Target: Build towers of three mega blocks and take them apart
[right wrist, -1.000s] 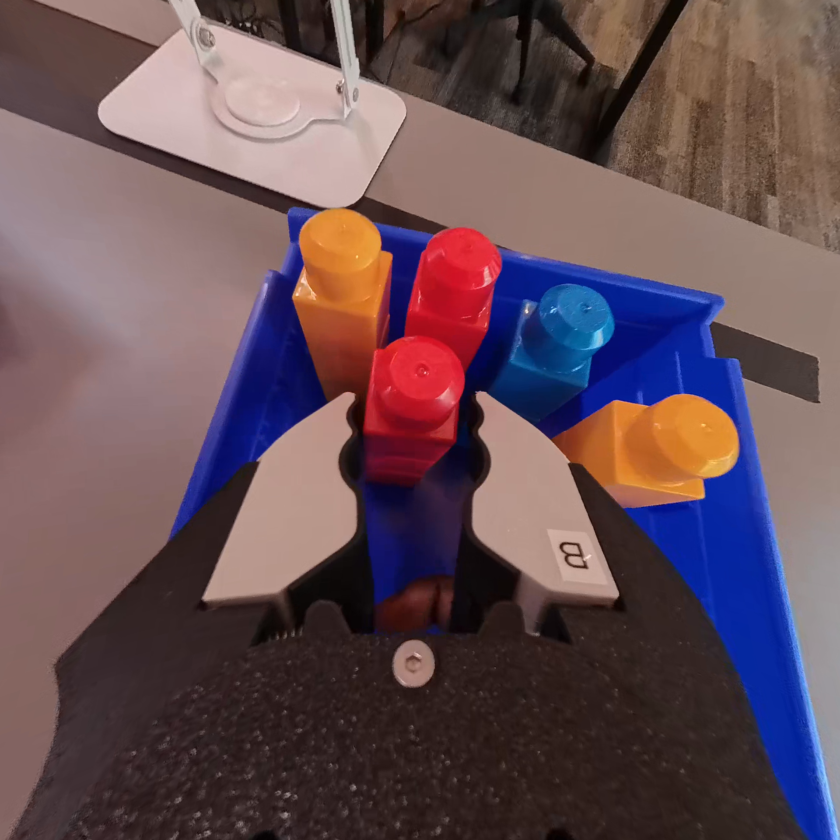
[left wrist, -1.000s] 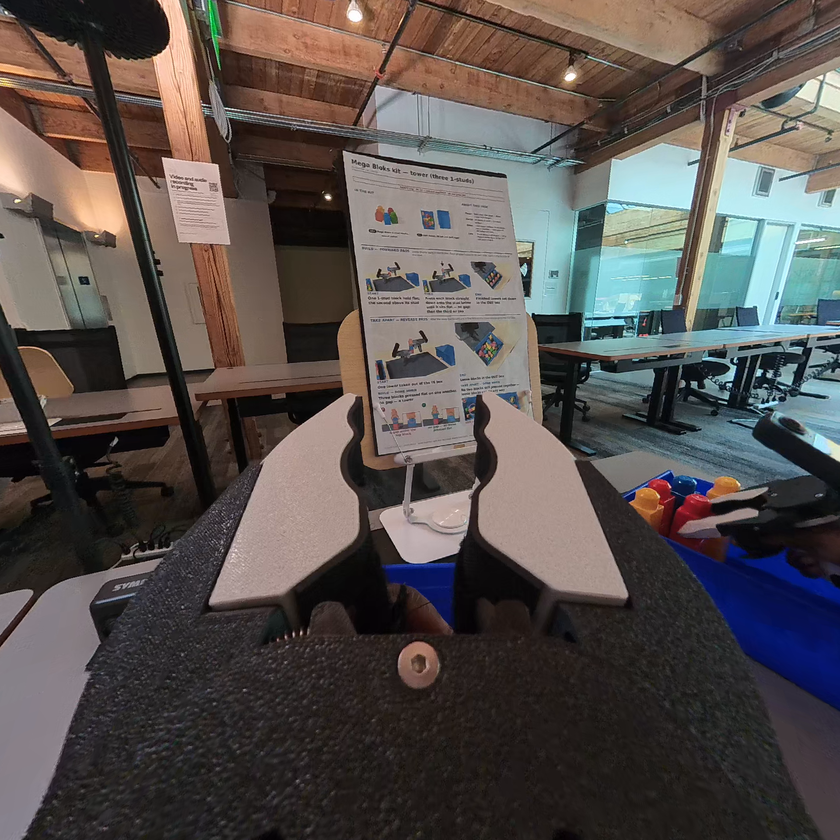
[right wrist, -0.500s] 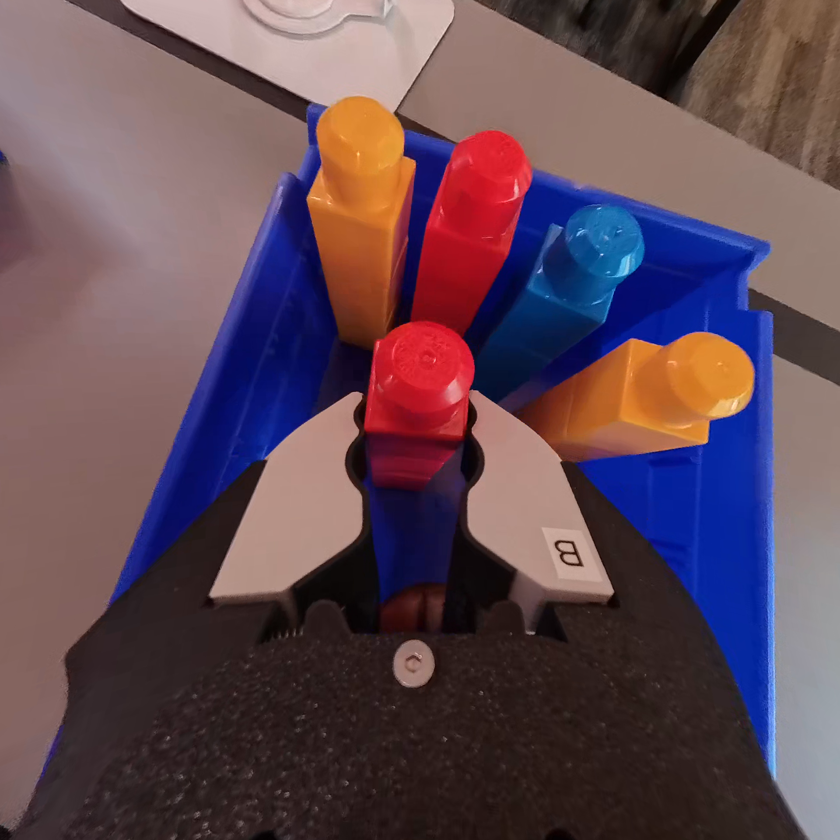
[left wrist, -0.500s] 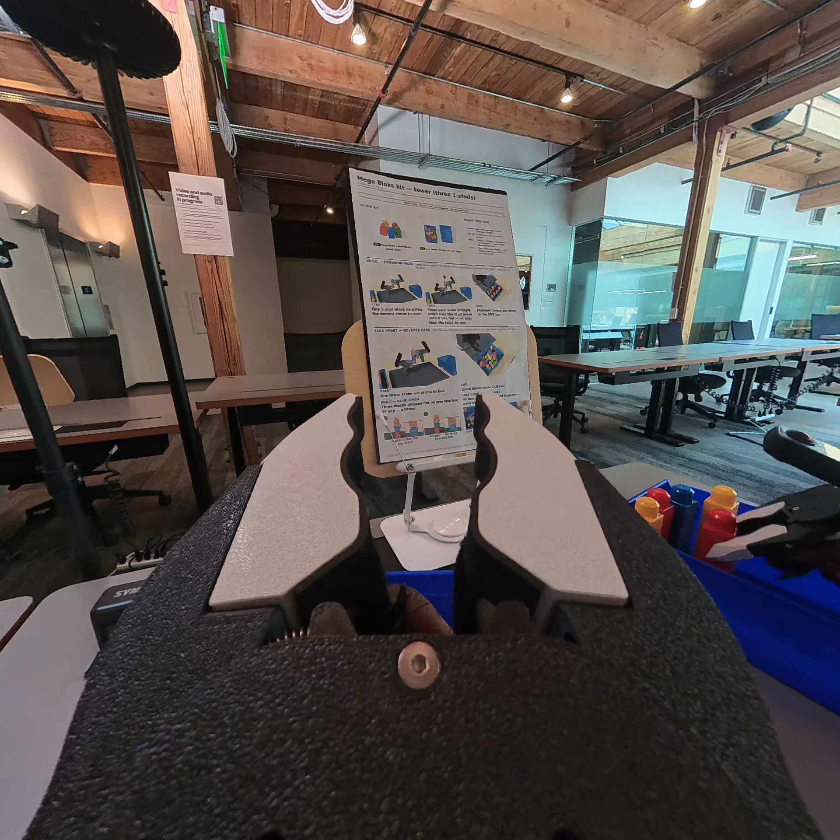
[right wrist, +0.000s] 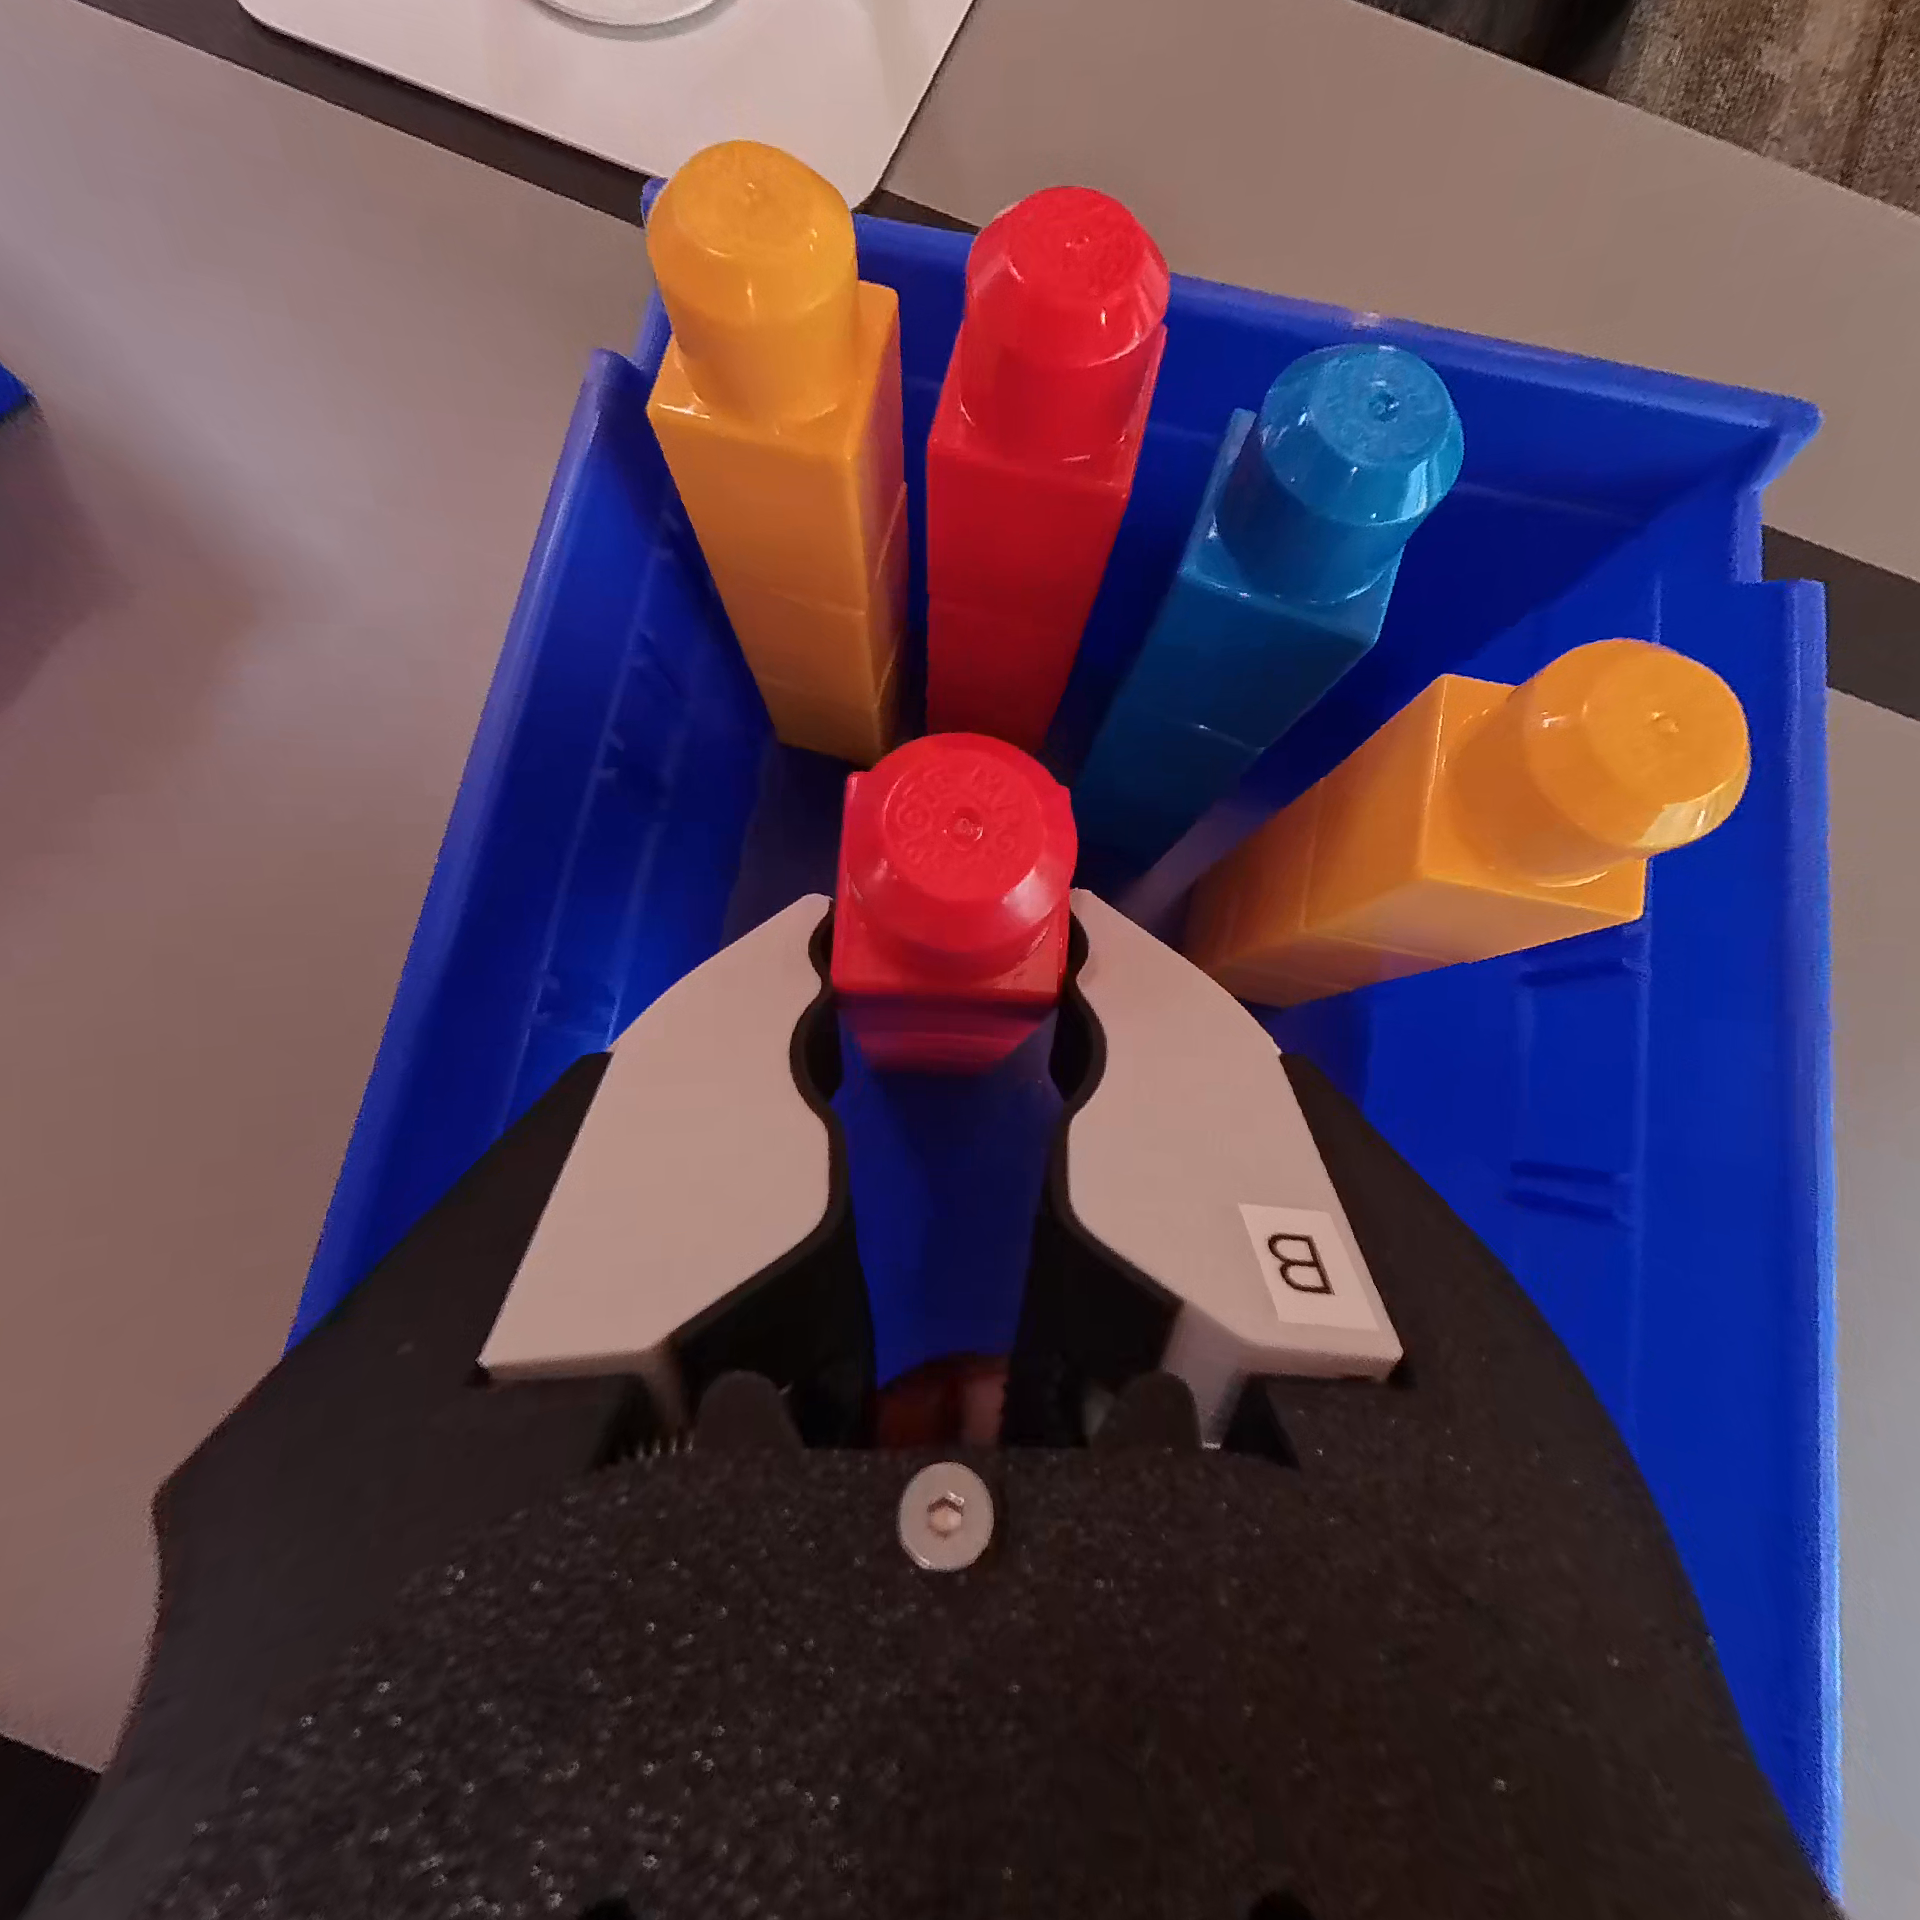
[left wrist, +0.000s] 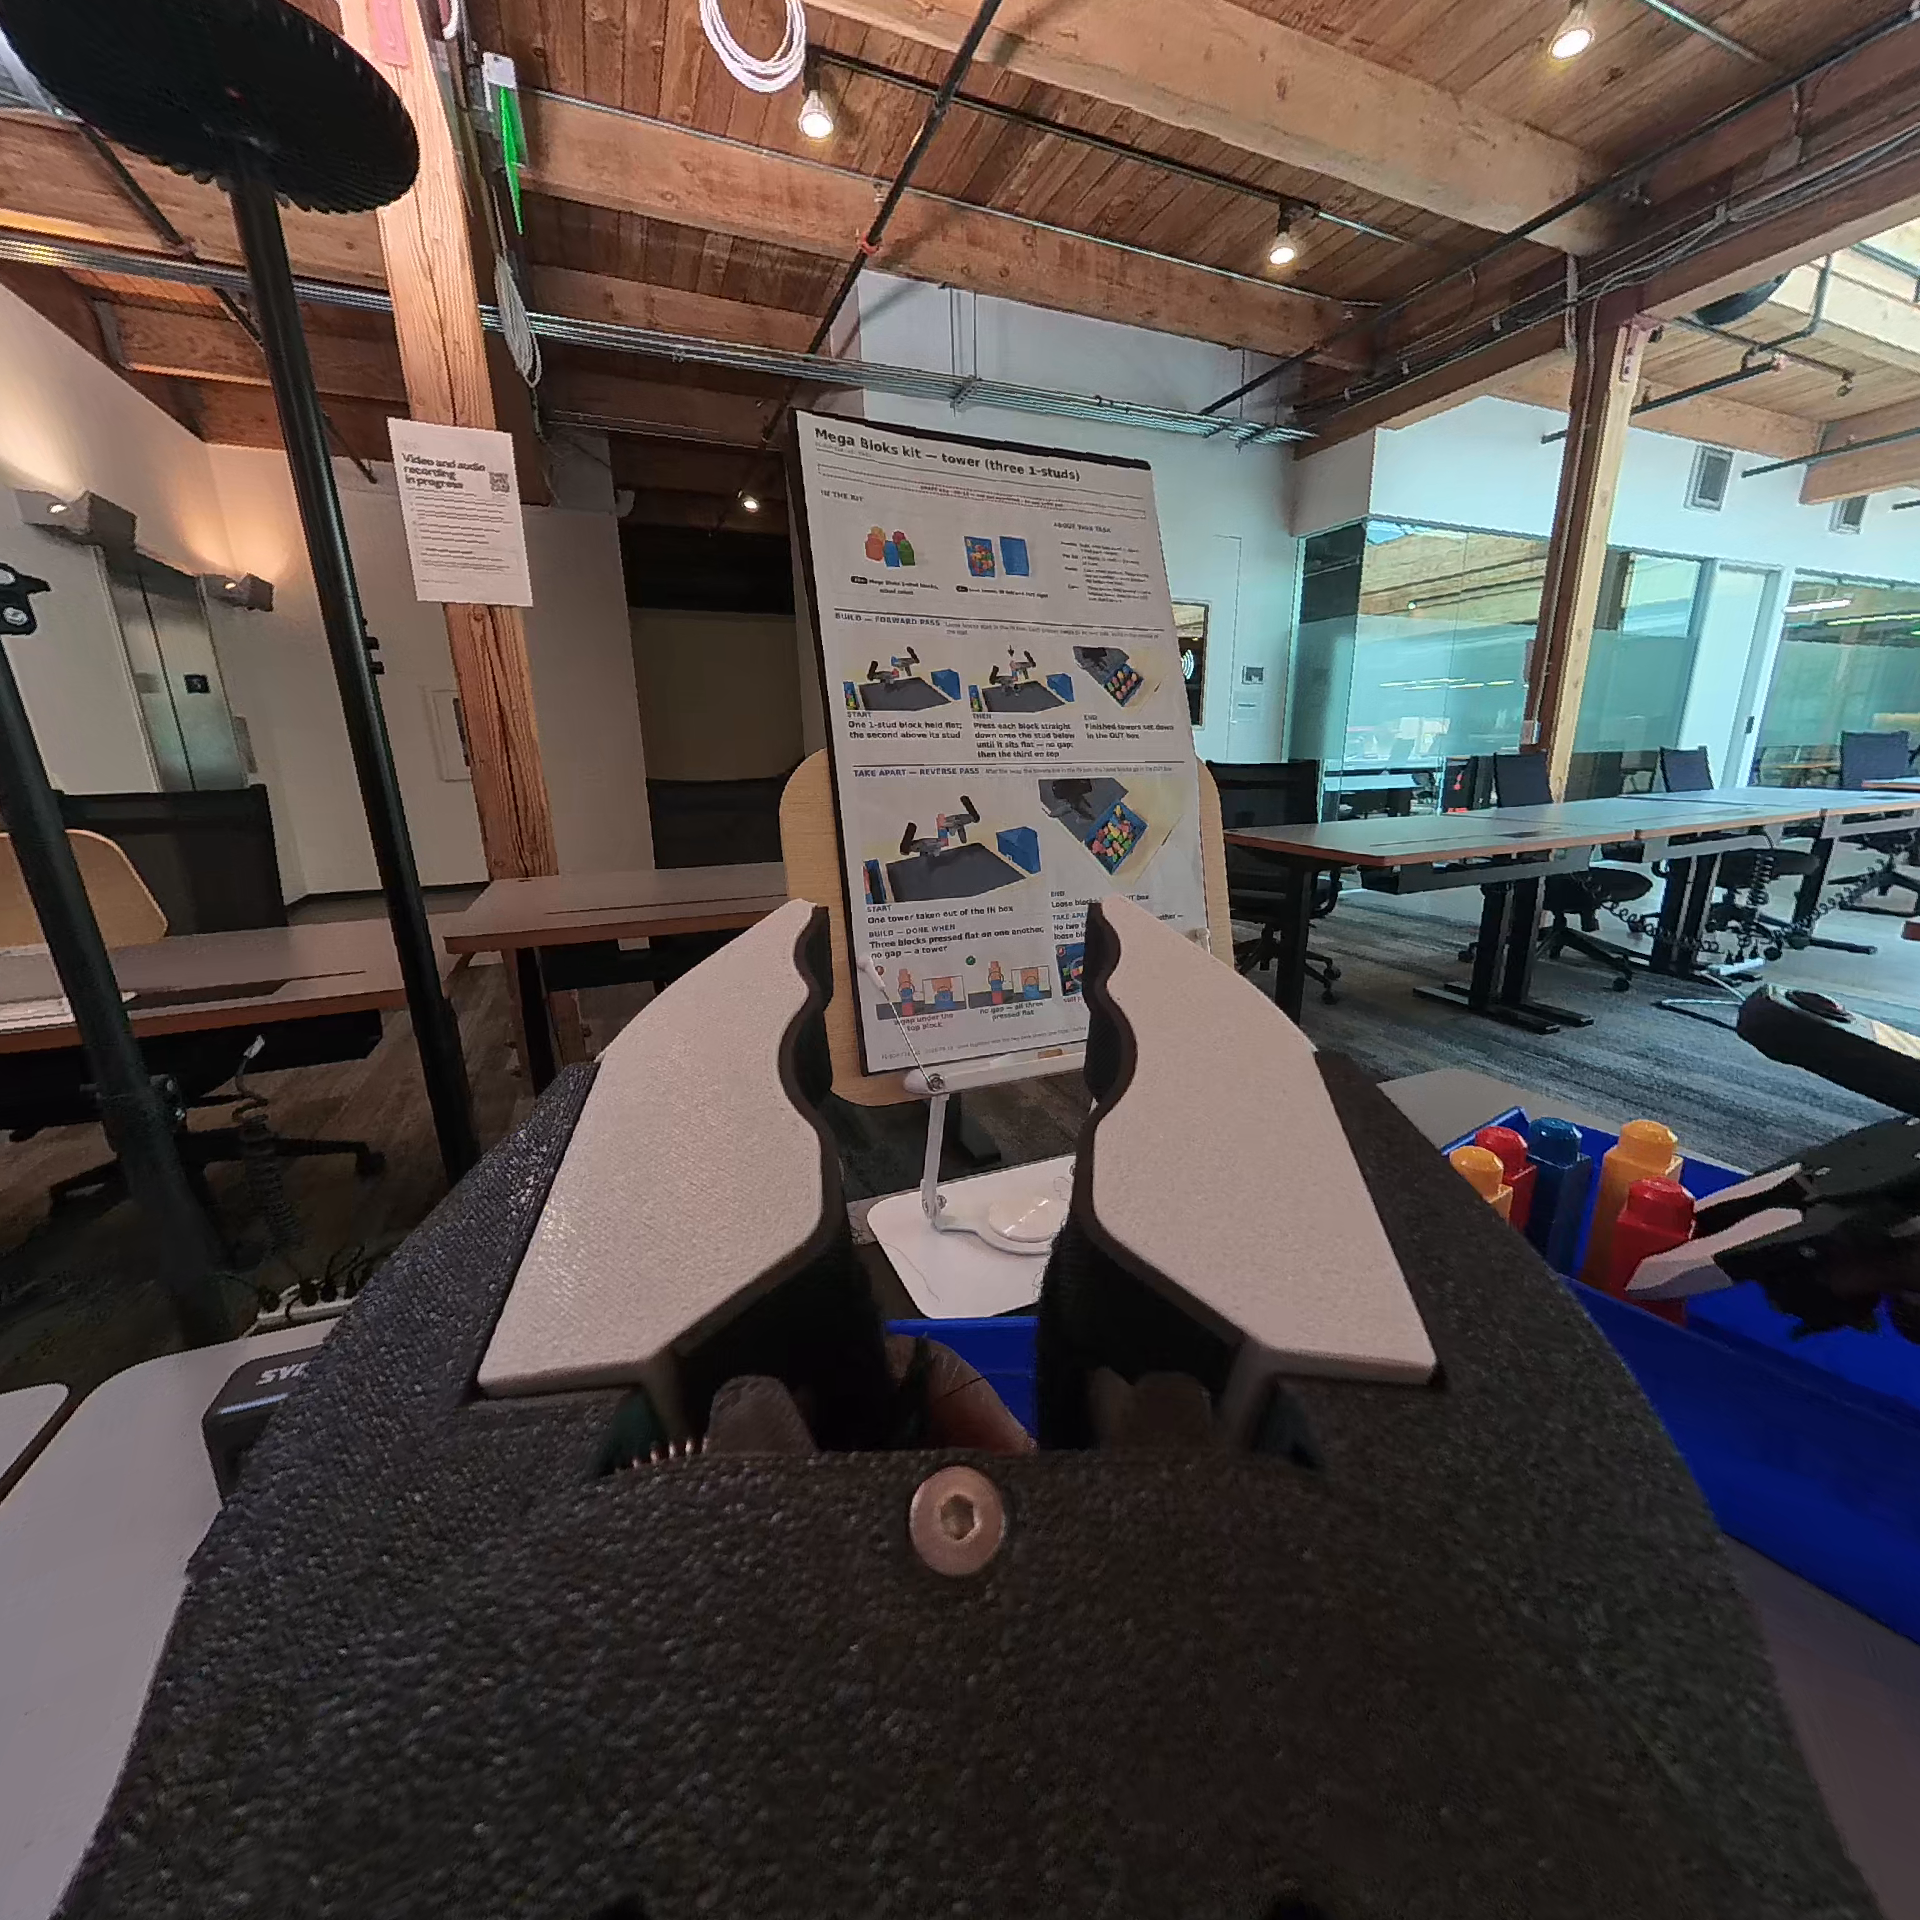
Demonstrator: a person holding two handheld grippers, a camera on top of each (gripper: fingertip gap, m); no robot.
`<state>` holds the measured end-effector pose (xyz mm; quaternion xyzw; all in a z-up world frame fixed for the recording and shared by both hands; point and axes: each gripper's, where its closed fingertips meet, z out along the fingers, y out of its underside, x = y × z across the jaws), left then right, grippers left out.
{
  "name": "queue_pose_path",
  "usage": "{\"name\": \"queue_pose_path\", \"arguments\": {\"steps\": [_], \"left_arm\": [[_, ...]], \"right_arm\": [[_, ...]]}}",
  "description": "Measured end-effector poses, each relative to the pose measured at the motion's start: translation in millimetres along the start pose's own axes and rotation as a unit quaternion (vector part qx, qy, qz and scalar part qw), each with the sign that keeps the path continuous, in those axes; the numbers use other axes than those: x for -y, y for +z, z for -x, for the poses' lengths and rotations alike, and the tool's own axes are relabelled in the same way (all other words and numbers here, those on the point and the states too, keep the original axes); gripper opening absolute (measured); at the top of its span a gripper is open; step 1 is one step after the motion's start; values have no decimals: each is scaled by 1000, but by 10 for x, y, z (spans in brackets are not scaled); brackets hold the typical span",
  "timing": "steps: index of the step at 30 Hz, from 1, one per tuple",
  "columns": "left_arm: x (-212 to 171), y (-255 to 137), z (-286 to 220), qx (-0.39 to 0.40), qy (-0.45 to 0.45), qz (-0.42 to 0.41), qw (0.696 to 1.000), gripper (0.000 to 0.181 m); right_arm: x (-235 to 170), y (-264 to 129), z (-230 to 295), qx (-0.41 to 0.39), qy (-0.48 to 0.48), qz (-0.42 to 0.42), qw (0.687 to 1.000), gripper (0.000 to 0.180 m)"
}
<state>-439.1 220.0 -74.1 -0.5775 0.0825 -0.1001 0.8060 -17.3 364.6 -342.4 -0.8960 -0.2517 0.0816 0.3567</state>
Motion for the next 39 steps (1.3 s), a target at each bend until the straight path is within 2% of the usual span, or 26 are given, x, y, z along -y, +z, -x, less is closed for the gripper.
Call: {"name": "queue_pose_path", "arguments": {"steps": [10,18,23,28,35,37,39], "left_arm": [[-36,35,-40,-7,5,4,1000,46],[-78,50,-50,-11,5,14,1000,46],[-255,90,3,-11,0,52,999,47],[-929,198,56,-27,11,193,981,48],[-2299,215,-52,-86,67,429,897,48],[-2588,213,32,-63,78,467,879,48],[-2803,181,277,-2,105,496,862,49]], "right_arm": [[193,143,-66,-20,-3,-67,998,39],[253,191,-138,-44,7,-87,995,41],[343,55,-148,-43,15,-113,993,60],[505,-255,-240,-74,16,-167,983,65],[675,-625,-230,-76,15,-230,970,61],[681,-676,-225,-81,10,-231,970,61],[688,-712,-202,-82,0,-229,970,60]]}}
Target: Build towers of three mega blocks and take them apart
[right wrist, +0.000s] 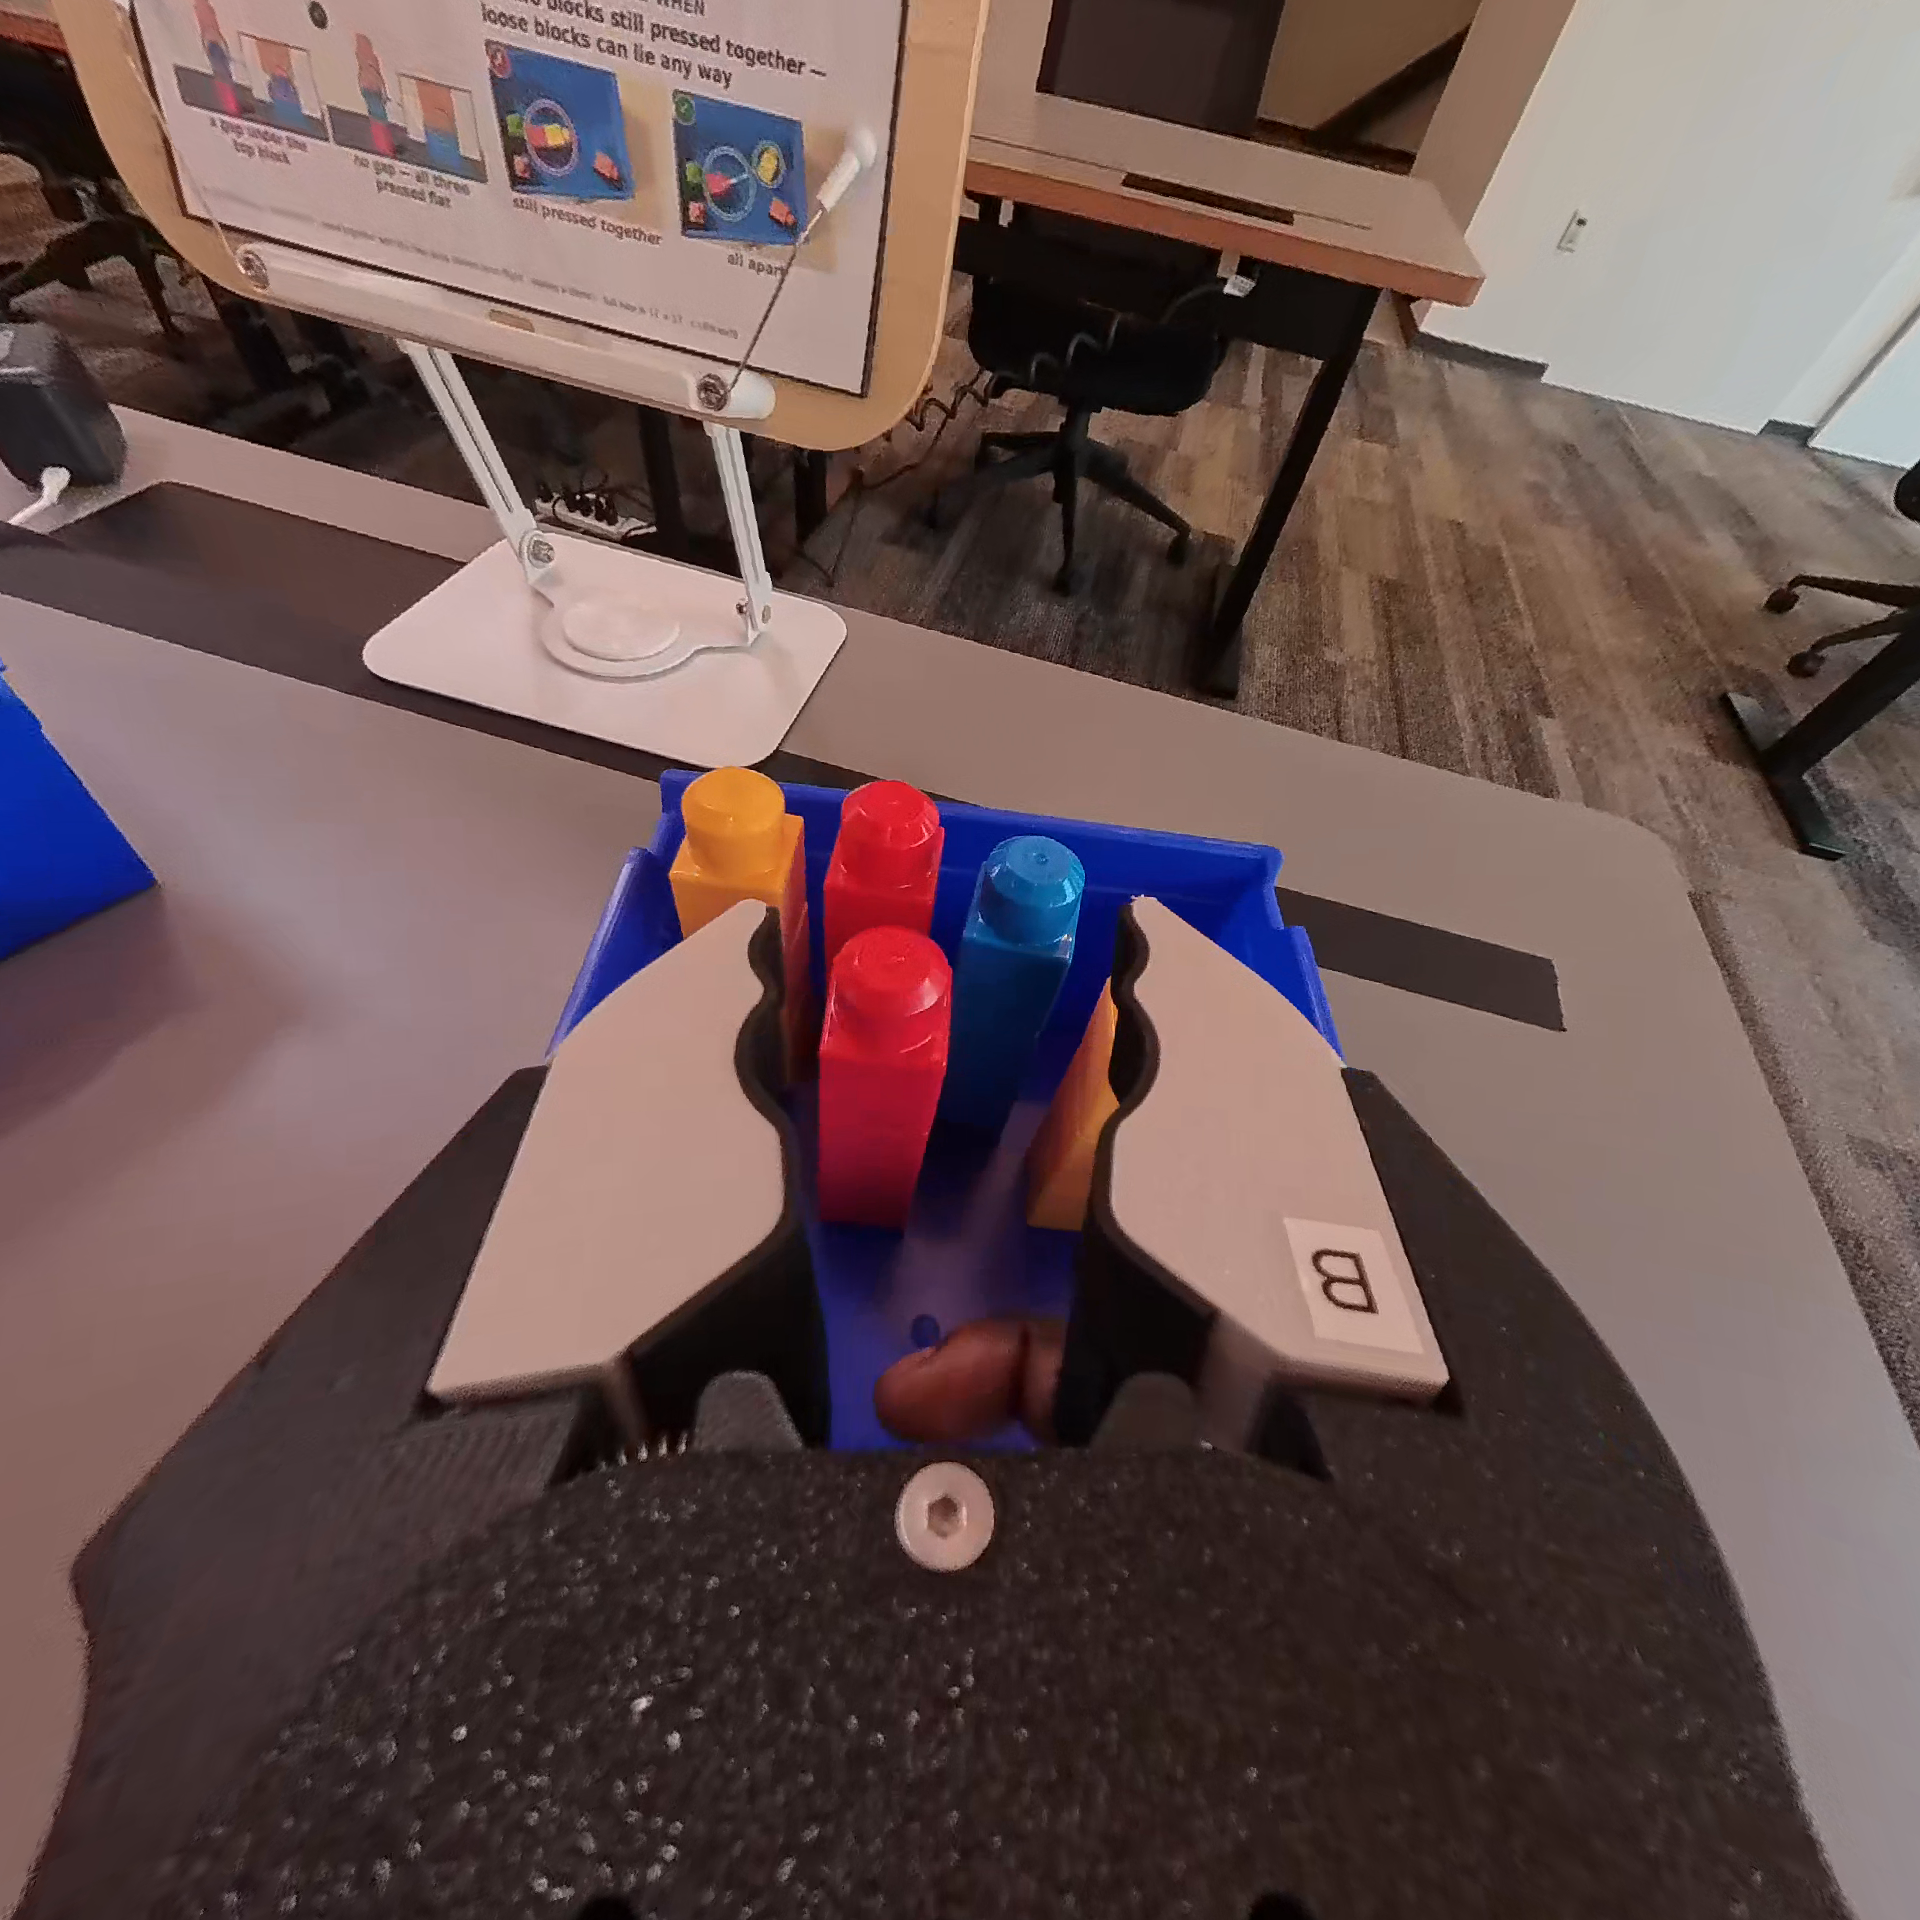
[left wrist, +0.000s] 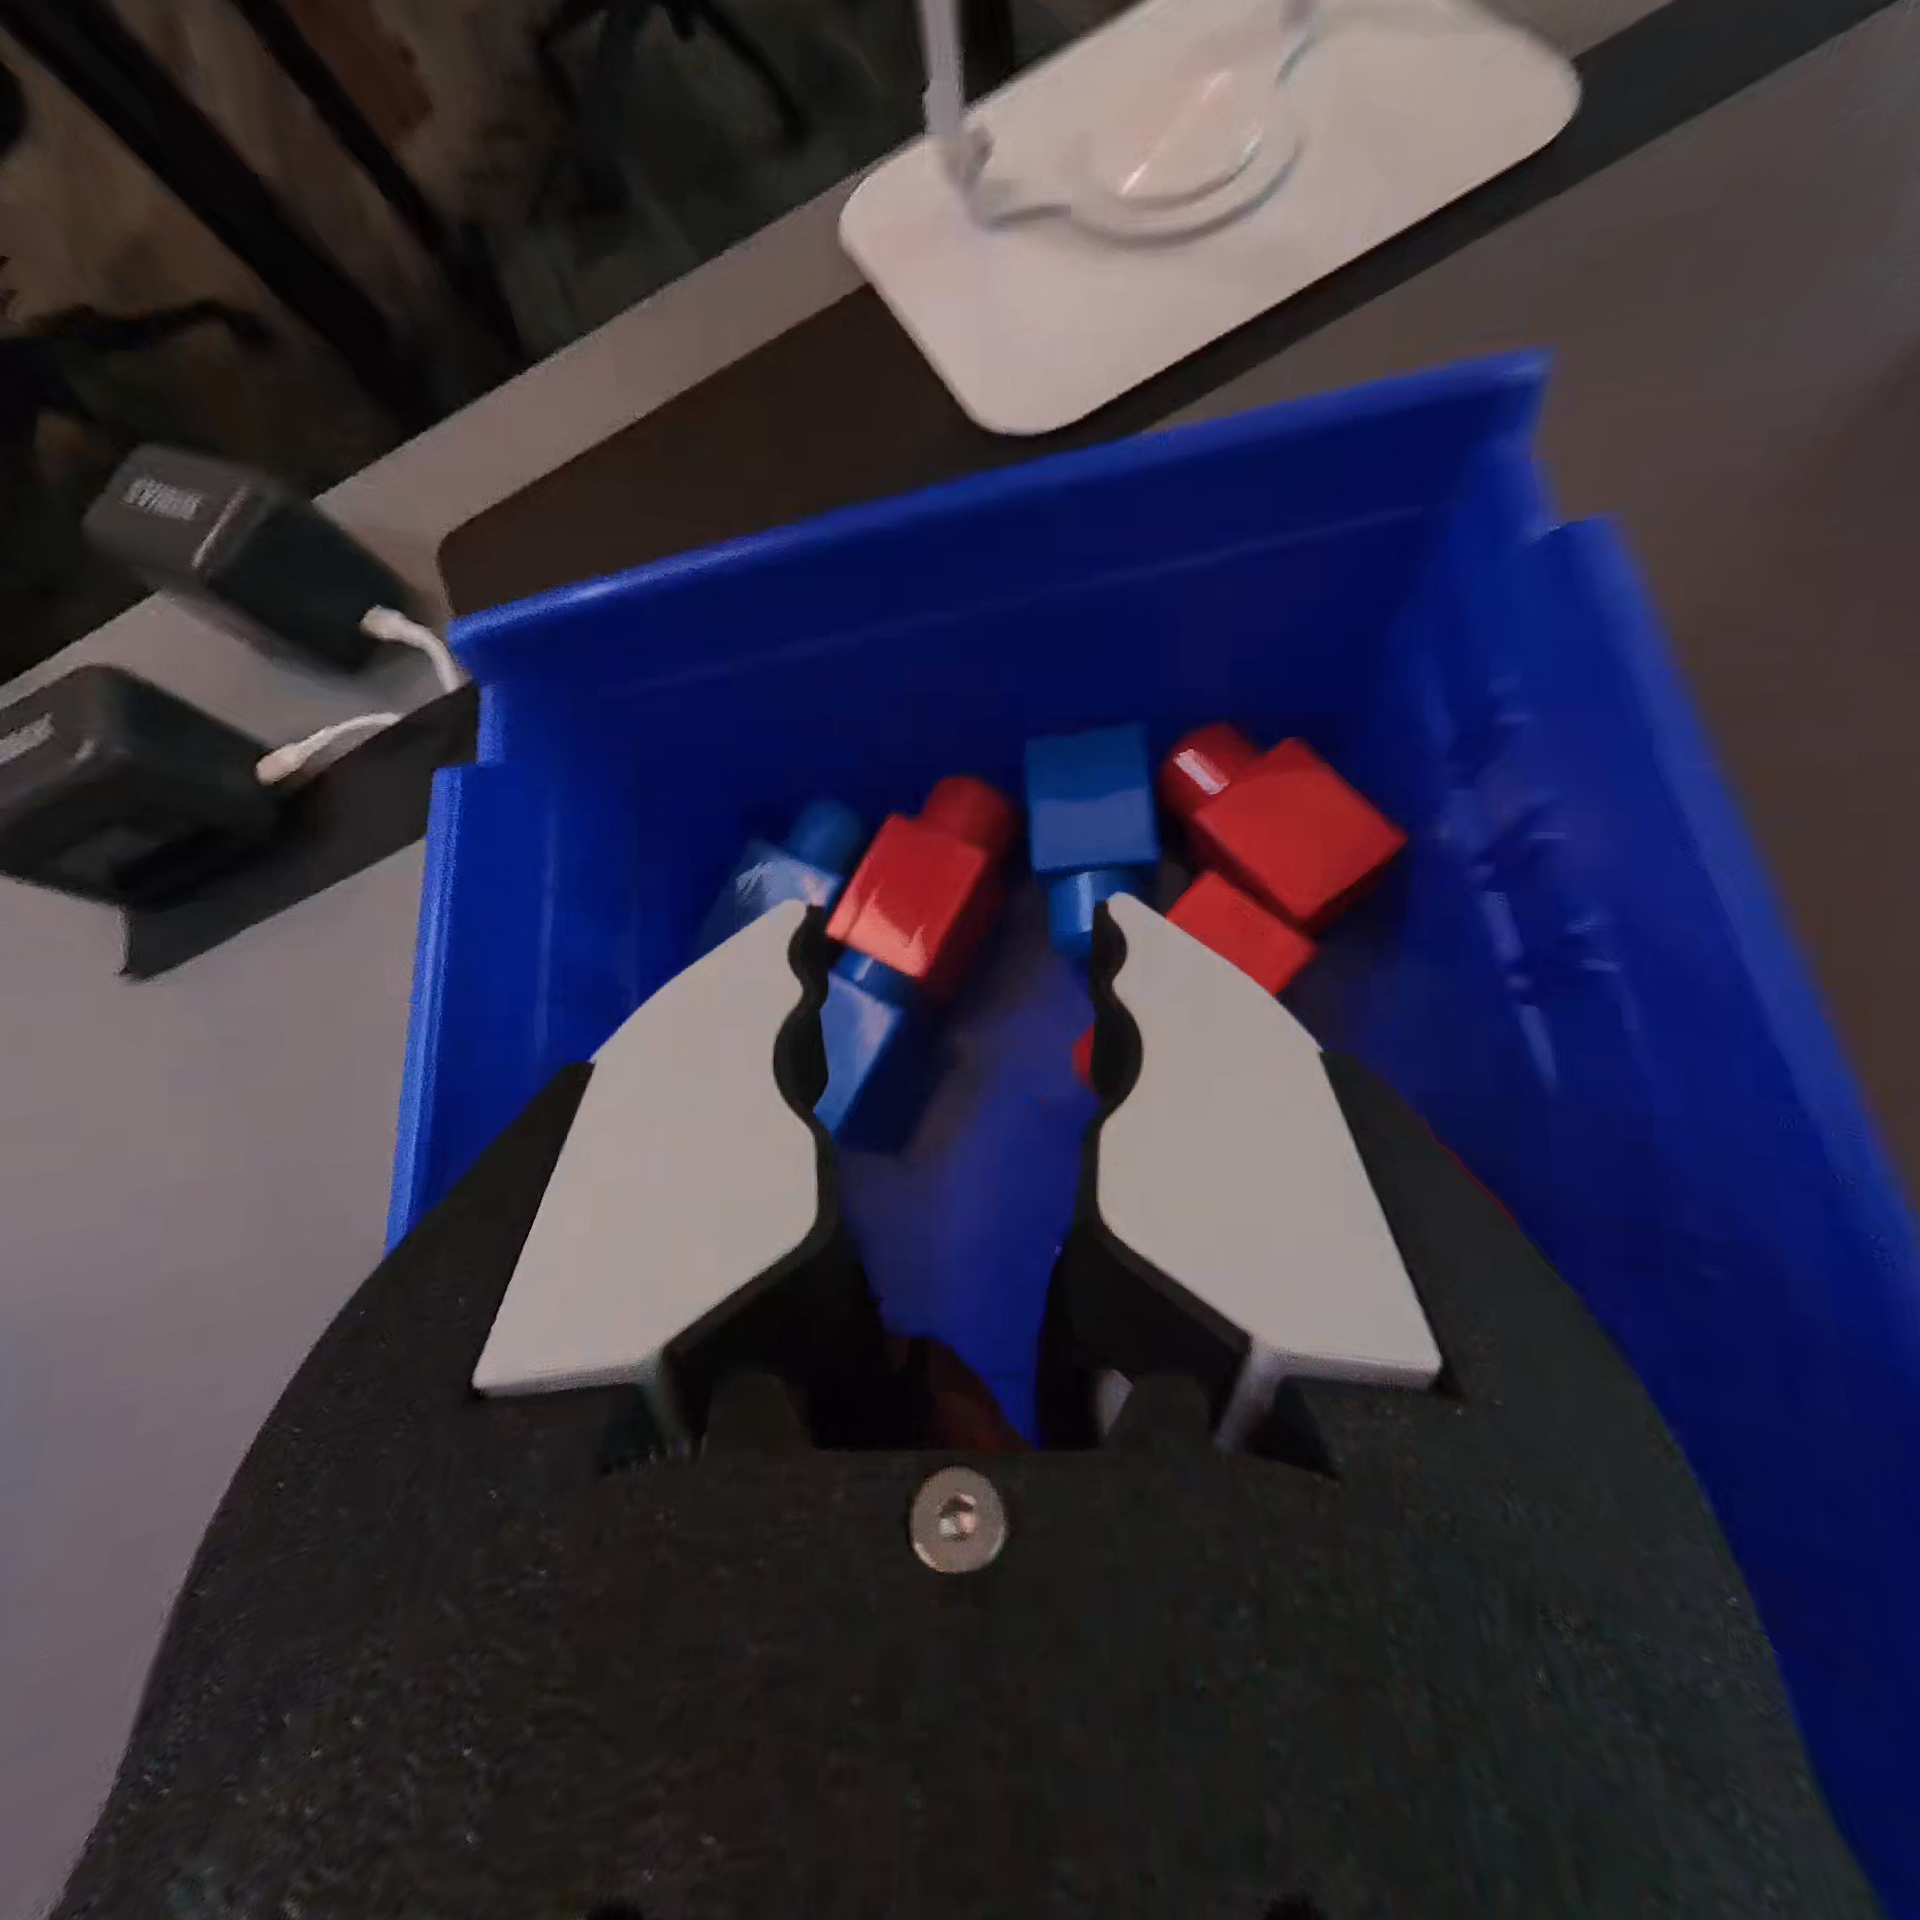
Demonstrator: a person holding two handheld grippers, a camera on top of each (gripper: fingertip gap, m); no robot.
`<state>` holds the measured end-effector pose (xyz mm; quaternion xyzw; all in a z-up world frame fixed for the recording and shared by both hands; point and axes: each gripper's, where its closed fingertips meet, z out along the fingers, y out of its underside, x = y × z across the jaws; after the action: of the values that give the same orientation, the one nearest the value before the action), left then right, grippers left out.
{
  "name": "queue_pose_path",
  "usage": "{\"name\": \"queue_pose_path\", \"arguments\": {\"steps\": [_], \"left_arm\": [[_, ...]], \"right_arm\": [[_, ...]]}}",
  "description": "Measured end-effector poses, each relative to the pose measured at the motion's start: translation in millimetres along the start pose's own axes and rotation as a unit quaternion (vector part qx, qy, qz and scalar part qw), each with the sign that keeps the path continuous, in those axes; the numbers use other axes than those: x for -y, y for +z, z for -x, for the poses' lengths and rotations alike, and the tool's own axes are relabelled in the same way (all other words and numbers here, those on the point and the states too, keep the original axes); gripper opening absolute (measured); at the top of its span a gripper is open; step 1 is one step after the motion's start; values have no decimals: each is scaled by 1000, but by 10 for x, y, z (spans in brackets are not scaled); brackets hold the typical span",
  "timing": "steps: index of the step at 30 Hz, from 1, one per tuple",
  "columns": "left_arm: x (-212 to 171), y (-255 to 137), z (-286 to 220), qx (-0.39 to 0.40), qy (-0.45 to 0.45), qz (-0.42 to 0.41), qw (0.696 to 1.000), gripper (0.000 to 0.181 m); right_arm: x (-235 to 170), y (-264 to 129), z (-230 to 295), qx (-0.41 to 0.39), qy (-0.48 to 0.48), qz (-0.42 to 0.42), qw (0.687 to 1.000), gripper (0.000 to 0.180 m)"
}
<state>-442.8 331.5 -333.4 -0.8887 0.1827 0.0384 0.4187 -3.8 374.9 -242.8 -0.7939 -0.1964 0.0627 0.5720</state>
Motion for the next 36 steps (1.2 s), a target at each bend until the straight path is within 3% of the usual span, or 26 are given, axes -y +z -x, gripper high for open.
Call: {"name": "queue_pose_path", "arguments": {"steps": [3,7,9,12,16,20,23,25,28,30,32,36], "left_arm": [[-308,139,256,68,20,62,996,50],[-561,279,265,52,34,100,993,54],[-623,402,270,60,55,90,993,65],[-718,364,287,72,113,132,982,50],[-699,331,247,47,62,131,988,42],[-401,75,345,51,8,60,997,41],[130,-266,249,-10,-51,-90,995,41],[598,-652,61,-101,-88,-235,963,41],[1143,-1414,-285,-280,-135,-422,852,40],[1307,-1829,-483,-393,-153,-479,770,41],[1407,-2072,-595,-454,-169,-507,713,40],[1548,-2268,-874,-511,-166,-515,668,40]], "right_arm": [[51,-29,29,2,-8,-7,1000,59],[81,-25,74,10,-16,-14,1000,57],[89,-22,68,4,-25,-15,1000,56],[137,-41,70,-4,-36,-25,999,54],[228,-87,114,-4,-46,-41,998,53],[418,-212,131,1,-31,-91,995,48],[588,-356,166,27,5,-140,990,47],[717,-463,294,68,17,-171,983,47],[930,-637,749,179,4,-213,961,47],[1068,-758,1143,257,-15,-236,937,48],[1188,-873,1562,327,-37,-255,909,49],[1370,-1035,2387,434,-52,-284,854,55]]}}
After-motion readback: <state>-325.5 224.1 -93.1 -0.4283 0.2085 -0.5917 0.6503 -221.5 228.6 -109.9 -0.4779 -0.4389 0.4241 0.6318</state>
